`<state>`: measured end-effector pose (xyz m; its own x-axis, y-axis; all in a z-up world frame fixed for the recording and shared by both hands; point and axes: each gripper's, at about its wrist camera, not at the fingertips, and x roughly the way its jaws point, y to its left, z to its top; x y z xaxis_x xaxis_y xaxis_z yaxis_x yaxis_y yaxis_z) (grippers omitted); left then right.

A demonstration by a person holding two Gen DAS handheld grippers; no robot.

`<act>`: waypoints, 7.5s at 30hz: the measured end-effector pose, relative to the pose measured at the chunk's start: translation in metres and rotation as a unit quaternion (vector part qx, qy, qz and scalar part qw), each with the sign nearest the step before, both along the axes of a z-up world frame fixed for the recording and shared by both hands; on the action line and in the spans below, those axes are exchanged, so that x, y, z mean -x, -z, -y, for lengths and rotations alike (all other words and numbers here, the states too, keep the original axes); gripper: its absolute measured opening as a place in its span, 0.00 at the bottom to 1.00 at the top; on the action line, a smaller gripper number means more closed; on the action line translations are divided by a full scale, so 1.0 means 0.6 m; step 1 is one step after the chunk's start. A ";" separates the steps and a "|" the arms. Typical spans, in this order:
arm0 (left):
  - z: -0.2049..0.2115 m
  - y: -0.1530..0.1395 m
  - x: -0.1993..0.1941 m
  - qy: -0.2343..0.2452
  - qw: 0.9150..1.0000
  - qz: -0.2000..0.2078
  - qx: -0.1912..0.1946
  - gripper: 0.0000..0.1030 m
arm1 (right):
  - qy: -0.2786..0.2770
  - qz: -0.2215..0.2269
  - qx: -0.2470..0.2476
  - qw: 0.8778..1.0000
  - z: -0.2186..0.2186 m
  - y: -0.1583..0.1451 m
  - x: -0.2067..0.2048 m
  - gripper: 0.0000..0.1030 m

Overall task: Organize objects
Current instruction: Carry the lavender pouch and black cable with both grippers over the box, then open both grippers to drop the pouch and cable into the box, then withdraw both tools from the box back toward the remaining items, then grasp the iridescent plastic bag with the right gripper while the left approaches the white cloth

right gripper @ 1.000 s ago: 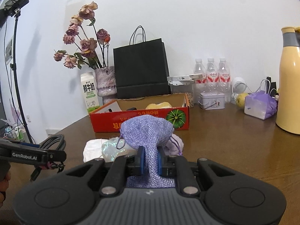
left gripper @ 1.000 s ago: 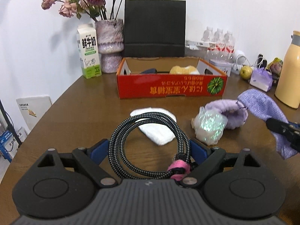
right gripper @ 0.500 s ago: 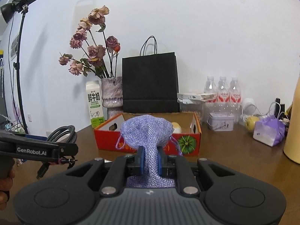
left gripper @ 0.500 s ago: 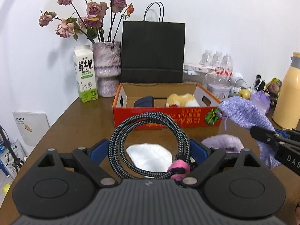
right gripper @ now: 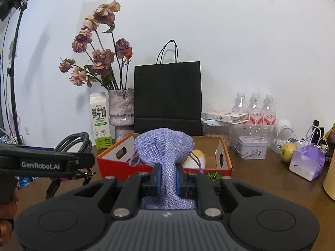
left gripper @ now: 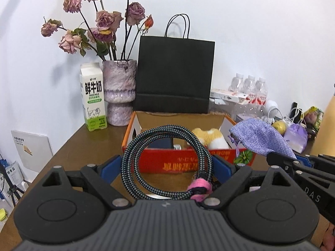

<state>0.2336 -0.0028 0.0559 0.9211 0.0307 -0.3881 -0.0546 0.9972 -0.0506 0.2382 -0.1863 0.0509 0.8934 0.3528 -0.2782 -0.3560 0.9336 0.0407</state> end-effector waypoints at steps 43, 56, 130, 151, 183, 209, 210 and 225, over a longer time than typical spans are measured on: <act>-0.021 -0.006 -0.265 -0.056 0.998 0.009 0.007 0.89 | 0.004 -0.020 0.004 1.000 -0.084 -0.016 -0.292 0.12; -0.025 0.012 -0.328 -0.061 0.998 0.003 -0.010 0.89 | 0.013 -0.053 0.015 0.998 -0.088 0.008 -0.358 0.13; -0.041 0.031 -0.359 -0.052 0.999 -0.001 0.008 1.00 | 0.042 -0.054 0.035 0.997 -0.092 0.019 -0.361 1.00; -0.050 0.018 -0.277 -0.054 0.998 0.010 0.016 1.00 | 0.031 -0.023 0.051 0.998 -0.067 0.004 -0.273 1.00; -0.025 0.067 -0.063 -0.035 0.999 -0.013 -0.004 1.00 | 0.002 0.028 0.057 0.998 -0.020 0.038 -0.015 1.00; -0.073 0.125 0.059 -0.030 0.997 -0.067 0.012 1.00 | -0.041 -0.025 0.128 0.991 -0.072 0.116 0.093 1.00; -0.076 0.126 0.060 -0.031 0.997 -0.069 0.014 1.00 | -0.040 -0.030 0.129 0.990 -0.074 0.117 0.090 1.00; -0.091 0.131 0.067 -0.034 0.996 -0.077 0.025 1.00 | -0.012 -0.089 0.141 0.986 -0.126 0.133 0.015 0.83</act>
